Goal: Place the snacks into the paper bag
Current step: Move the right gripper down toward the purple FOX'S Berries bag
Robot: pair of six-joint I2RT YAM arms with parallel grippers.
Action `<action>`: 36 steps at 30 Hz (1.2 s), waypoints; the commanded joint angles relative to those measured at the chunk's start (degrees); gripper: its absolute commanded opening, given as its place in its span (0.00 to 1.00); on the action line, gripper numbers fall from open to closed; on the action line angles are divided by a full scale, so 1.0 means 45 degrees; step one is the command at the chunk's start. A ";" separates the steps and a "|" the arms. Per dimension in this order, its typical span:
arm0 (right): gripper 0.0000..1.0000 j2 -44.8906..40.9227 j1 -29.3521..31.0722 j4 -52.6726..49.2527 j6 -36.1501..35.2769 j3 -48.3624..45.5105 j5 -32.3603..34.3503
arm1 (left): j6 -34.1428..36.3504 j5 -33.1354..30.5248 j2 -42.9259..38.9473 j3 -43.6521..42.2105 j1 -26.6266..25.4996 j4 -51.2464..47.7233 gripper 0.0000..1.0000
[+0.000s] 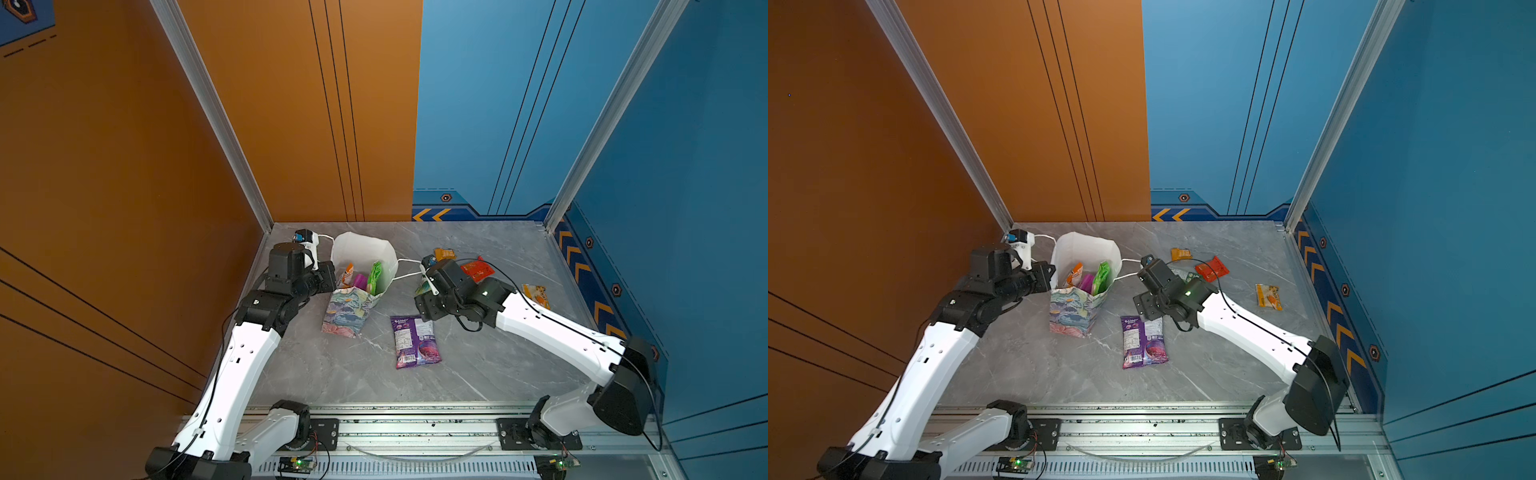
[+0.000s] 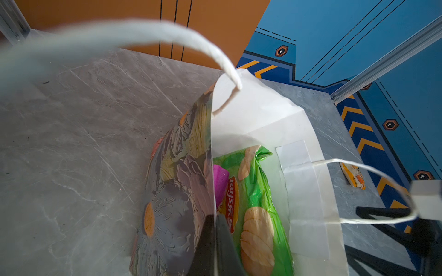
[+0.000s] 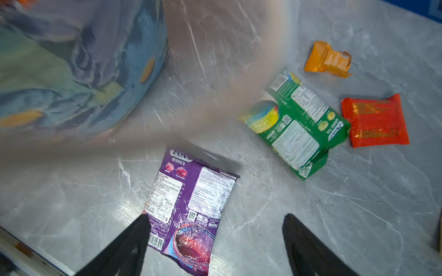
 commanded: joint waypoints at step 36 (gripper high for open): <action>0.96 -0.0440 0.0616 0.2155 -0.0425 -0.2001 -0.0220 | -0.0235 -0.0223 -0.0176 -0.0142 0.0480 0.0495 0.00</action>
